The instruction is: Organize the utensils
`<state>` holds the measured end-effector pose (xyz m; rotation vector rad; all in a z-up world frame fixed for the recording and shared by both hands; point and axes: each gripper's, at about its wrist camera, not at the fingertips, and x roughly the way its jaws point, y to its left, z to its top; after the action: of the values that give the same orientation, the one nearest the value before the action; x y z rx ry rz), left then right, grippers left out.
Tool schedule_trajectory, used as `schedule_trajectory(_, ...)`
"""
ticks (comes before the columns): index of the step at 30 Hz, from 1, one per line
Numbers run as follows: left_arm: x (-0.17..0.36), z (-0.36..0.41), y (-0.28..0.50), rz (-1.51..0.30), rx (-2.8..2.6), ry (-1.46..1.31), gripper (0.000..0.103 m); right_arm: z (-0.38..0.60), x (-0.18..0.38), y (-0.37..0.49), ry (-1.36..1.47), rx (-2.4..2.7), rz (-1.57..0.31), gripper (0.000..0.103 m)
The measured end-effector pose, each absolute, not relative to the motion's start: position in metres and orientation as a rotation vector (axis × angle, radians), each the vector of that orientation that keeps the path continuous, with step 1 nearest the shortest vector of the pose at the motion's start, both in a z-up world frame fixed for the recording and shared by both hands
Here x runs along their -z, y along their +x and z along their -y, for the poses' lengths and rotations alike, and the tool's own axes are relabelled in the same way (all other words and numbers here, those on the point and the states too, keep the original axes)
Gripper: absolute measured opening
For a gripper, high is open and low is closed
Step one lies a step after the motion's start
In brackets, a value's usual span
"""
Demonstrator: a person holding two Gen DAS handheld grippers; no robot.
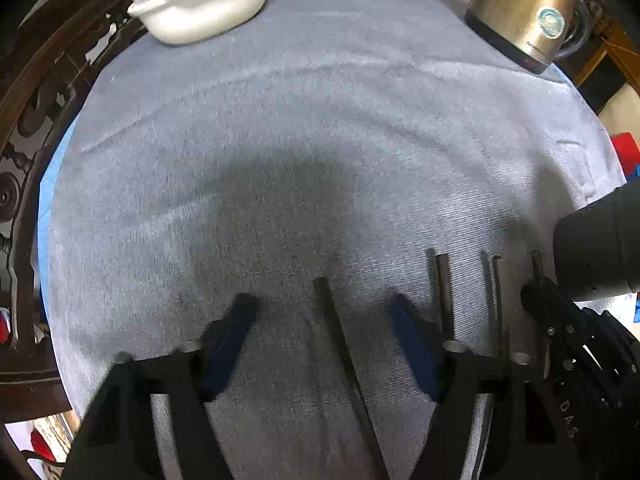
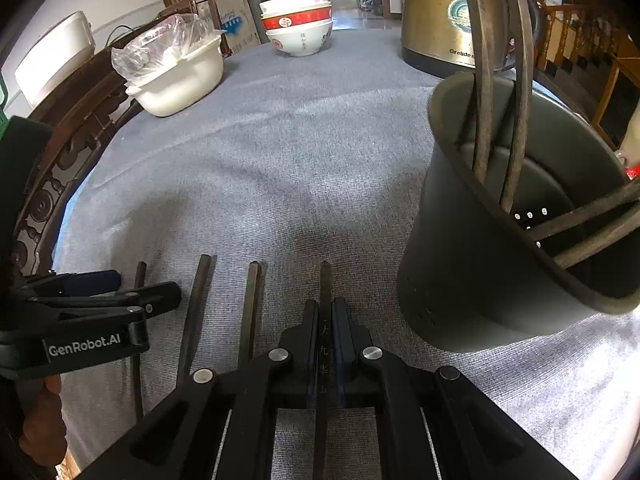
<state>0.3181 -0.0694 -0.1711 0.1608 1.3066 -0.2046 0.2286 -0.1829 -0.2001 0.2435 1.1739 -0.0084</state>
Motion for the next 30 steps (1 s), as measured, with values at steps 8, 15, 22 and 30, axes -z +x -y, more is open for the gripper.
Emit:
schedule_trajectory(8,0.157,0.065,0.311,-1.29,0.248,0.092,0.011,0.183,0.197,0.222,0.28,-0.001,-1.168,0.007)
schedule_trajectory(15,0.125,0.052,0.294,-1.214,0.268,0.07,0.011,0.192,0.173,0.208,0.324,-0.022,-1.075,0.007)
schedule_trajectory(22,0.071,0.042,0.268,-1.102,0.292,0.05,0.011,0.201,0.14,0.188,0.373,-0.058,-0.977,0.007)
schedule_trajectory(30,0.03,0.039,0.235,-0.979,0.308,0.071,0.01,0.206,0.098,0.162,0.389,-0.091,-0.869,0.007)
